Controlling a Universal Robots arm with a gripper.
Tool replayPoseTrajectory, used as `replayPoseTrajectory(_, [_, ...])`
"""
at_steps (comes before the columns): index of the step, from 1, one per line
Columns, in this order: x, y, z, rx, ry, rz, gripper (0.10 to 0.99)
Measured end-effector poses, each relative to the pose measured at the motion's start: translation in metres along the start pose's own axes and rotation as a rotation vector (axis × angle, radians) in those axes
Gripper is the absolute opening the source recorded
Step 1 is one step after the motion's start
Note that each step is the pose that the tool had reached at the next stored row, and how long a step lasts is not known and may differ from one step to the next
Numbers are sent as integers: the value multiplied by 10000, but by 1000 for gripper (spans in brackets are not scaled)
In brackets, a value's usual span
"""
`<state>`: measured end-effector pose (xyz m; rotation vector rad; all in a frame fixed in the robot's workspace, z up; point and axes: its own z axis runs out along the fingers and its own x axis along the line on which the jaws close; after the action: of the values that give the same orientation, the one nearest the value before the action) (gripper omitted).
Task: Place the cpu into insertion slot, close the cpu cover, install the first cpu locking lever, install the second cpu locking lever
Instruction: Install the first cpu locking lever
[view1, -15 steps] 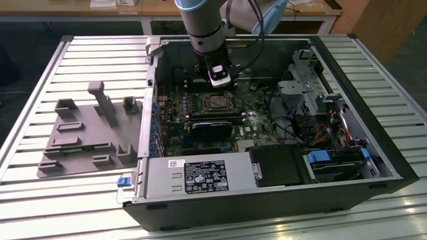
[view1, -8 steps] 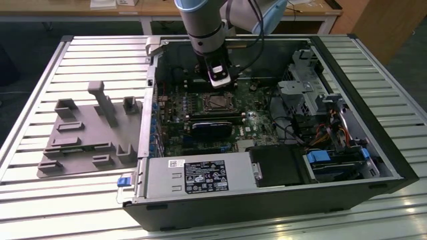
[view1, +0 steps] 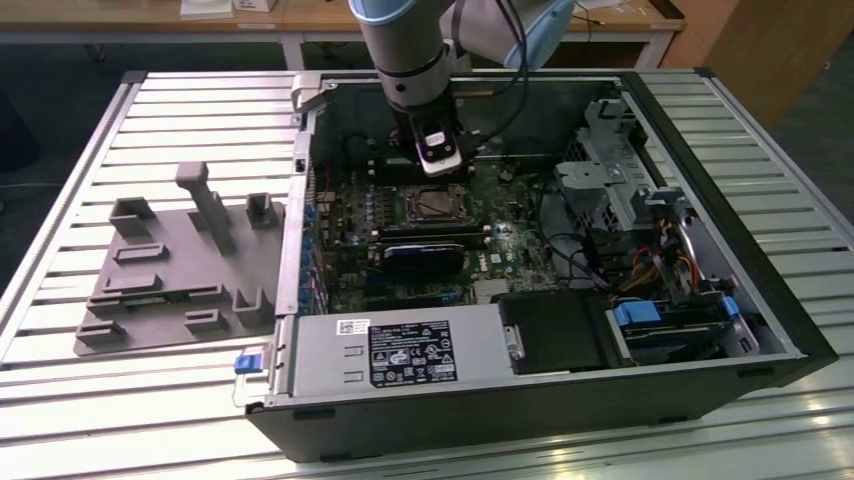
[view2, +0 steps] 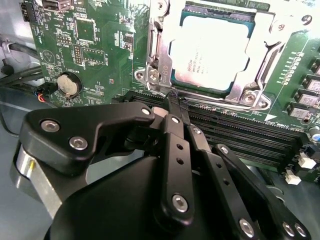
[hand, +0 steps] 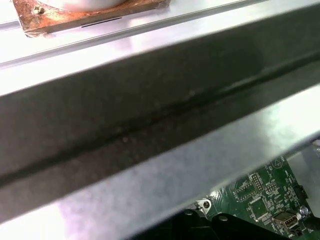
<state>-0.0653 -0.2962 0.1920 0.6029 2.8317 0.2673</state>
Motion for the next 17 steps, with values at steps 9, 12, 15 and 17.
replayPoseTrajectory(9, [-18,-13,1,1,1,0,102])
replayPoseTrajectory(12, [-30,-13,2,3,1,0,102])
replayPoseTrajectory(15, [-44,-12,5,1,2,0,102])
replayPoseTrajectory(17, [-50,-11,7,0,2,0,102])
